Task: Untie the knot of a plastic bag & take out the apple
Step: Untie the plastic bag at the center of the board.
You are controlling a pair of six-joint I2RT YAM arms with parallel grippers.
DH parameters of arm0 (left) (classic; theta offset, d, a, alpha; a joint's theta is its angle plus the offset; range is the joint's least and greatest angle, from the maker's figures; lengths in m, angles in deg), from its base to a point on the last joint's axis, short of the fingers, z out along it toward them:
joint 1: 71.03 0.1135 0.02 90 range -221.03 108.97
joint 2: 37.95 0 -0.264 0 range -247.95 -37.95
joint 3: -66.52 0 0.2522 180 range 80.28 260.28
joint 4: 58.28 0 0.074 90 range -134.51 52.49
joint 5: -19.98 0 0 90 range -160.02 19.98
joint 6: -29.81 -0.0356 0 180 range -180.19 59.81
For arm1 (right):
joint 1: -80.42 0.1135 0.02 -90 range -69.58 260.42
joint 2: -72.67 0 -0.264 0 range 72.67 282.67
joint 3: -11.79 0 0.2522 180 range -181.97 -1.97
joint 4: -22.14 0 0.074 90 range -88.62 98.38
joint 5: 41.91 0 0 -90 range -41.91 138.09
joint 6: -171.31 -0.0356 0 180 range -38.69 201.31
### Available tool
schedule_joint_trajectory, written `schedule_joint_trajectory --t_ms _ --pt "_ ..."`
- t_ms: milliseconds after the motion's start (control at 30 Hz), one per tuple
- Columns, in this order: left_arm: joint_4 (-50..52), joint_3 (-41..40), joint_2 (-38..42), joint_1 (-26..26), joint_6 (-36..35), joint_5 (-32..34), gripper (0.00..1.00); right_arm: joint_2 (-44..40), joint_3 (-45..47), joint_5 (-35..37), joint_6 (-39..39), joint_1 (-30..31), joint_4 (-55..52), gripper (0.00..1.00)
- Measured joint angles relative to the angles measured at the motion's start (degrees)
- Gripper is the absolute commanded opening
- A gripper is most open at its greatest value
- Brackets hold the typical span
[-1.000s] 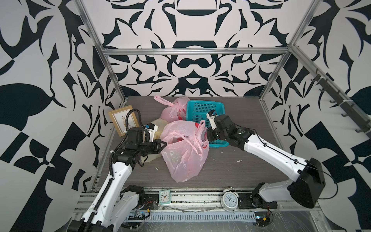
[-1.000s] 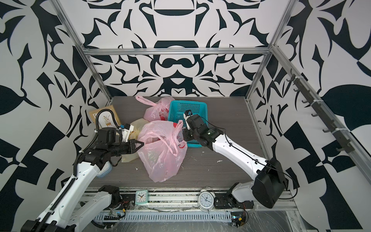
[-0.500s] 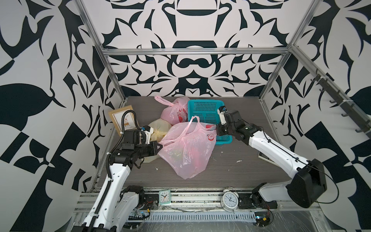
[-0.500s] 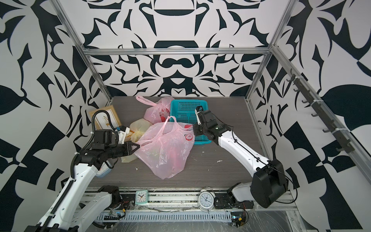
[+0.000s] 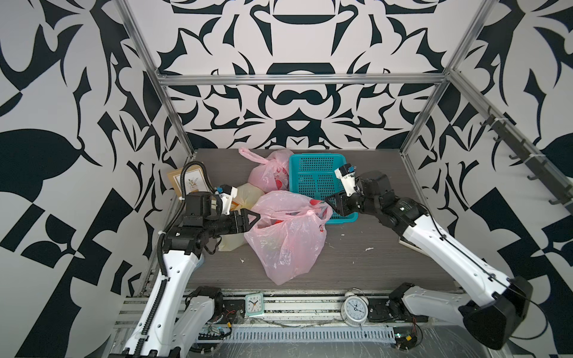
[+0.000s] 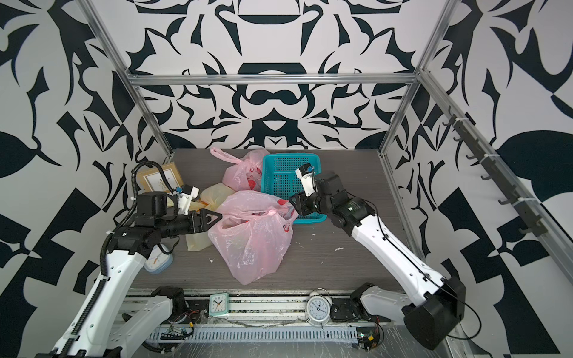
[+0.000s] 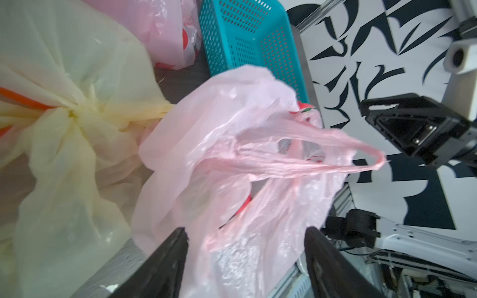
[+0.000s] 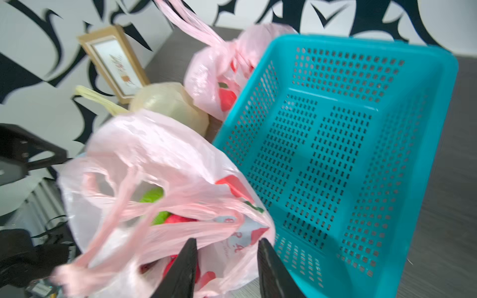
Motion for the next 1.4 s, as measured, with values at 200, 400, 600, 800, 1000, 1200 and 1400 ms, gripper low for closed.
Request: schedule_joint_trajectory --t_ms 200,400,600,800,1000,1200,1400 --pt "-3.02 7.43 -3.52 -3.19 -0.11 -0.22 0.54 1.29 -3.41 1.03 -0.46 8.39 -0.28 0.36" --pt "-4.81 14.1 -15.54 -17.31 -1.73 4.39 0.22 7.41 -2.14 6.69 -3.91 11.87 -2.71 0.35" --pt "-4.81 16.35 -25.11 -24.3 -2.89 6.4 0.15 3.28 1.25 10.73 -6.43 12.17 -3.56 0.36" --pt "-4.92 18.23 -34.07 -27.58 -3.67 6.4 0.11 2.64 0.59 10.16 -7.3 12.2 -3.15 0.33" --pt "-4.81 18.23 -37.97 -27.17 -4.09 9.4 0.08 10.34 0.7 6.1 -9.46 14.8 -2.75 0.33" --pt "-7.89 17.66 -38.32 -23.82 -3.82 12.22 0.08 13.94 1.79 2.58 -11.58 20.83 -1.81 0.33" --pt "-13.22 15.74 -39.47 -19.47 -2.6 14.19 0.07 17.84 4.07 0.55 -14.36 28.06 -0.66 0.33"
